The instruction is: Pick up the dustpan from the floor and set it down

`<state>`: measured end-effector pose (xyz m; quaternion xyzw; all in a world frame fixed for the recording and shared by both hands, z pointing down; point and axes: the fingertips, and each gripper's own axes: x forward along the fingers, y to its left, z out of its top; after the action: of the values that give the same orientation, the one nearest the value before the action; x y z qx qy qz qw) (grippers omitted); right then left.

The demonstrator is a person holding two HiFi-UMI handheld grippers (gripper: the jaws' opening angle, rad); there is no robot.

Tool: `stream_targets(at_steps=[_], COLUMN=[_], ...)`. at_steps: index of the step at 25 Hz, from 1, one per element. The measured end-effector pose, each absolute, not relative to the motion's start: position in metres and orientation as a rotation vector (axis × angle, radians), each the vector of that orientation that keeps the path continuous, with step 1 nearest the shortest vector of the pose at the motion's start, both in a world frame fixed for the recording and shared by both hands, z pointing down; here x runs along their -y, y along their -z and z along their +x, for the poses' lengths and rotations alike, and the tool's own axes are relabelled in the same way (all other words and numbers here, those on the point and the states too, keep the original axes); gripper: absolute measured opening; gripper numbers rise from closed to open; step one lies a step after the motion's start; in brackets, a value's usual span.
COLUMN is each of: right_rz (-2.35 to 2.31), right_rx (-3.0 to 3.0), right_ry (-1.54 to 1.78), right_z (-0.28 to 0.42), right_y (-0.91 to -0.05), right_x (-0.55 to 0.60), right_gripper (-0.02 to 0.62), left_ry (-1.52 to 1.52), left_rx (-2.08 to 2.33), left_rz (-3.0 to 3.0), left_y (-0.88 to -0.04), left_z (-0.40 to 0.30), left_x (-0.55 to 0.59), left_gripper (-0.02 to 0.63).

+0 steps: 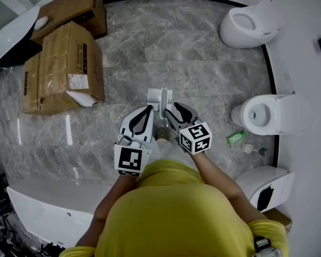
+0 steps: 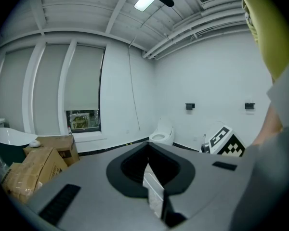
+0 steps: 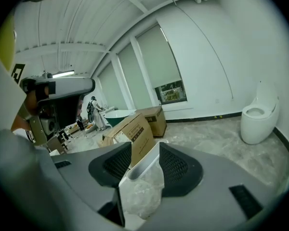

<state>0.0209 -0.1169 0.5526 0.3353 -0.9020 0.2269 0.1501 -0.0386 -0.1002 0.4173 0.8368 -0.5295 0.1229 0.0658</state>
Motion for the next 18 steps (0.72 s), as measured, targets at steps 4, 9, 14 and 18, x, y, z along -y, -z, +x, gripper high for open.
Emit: stream_targets(at_steps=[4, 9, 14, 18], right_rz=[0.892, 0.801, 0.702, 0.592], right_rx=[2.574, 2.536, 2.461, 2.429], right_ry=[-0.715, -0.971, -1.321, -1.537], right_z=[0.013, 0.006, -0.001, -0.012], right_y=[-0.564, -0.586, -0.611, -0.620], right_x=[0.120, 0.123, 0.122, 0.122], right_gripper=[0.204, 0.238, 0.291, 0.291], left_ry=[-0.385, -0.419, -0.436, -0.434], left_rx=[1.555, 1.515, 1.496, 1.502], left_rz=[2.518, 2.509, 2.494, 2.476], left_y=[-0.423, -0.432, -0.440, -0.441], left_z=[-0.041, -0.042, -0.046, -0.052], left_x=[0.113, 0.130, 0.142, 0.150], left_gripper=[-0.002, -0.002, -0.002, -0.002])
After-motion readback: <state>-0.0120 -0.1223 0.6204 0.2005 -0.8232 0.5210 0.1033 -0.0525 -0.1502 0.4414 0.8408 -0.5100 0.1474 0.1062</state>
